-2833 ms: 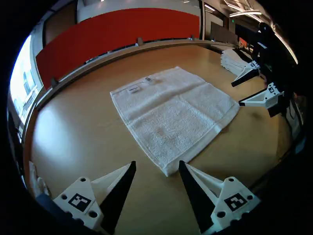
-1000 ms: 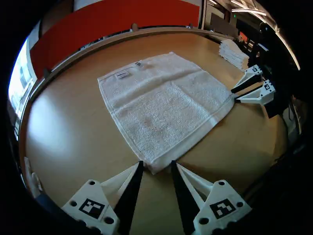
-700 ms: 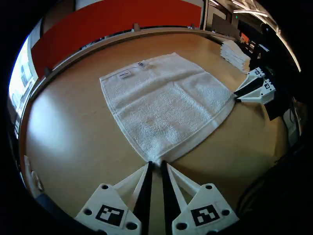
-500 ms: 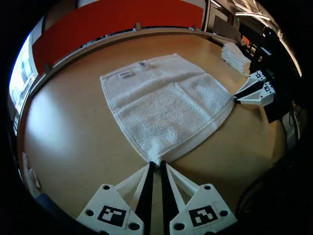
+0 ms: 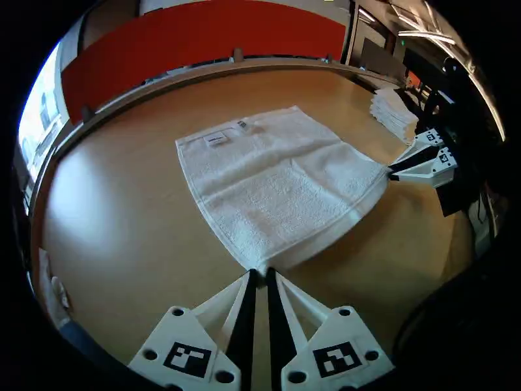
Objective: Fold towel
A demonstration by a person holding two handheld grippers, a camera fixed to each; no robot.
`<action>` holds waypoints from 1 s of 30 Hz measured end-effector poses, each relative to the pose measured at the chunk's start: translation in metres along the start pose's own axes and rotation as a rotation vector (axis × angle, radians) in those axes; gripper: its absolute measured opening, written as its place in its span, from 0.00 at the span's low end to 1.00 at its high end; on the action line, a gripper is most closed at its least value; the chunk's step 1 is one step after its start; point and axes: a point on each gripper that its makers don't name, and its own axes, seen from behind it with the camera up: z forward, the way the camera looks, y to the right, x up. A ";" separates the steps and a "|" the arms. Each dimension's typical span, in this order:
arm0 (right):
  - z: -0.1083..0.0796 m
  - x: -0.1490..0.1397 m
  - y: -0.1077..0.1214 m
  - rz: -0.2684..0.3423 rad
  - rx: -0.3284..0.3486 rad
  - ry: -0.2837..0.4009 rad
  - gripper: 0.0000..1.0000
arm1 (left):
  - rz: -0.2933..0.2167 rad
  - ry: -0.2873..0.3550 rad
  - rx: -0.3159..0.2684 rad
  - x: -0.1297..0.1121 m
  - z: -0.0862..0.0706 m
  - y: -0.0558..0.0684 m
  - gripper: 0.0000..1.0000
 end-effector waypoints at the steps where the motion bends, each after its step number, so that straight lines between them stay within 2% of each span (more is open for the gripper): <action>1: -0.003 0.004 0.000 -0.002 -0.002 0.007 0.10 | -0.005 0.004 0.002 0.003 -0.003 0.000 0.12; 17: -0.056 0.072 0.001 -0.054 -0.026 0.123 0.10 | -0.044 0.079 0.034 0.046 -0.066 -0.004 0.12; 30: -0.093 0.108 0.003 -0.042 -0.042 0.186 0.10 | -0.054 0.122 0.025 0.072 -0.099 0.001 0.12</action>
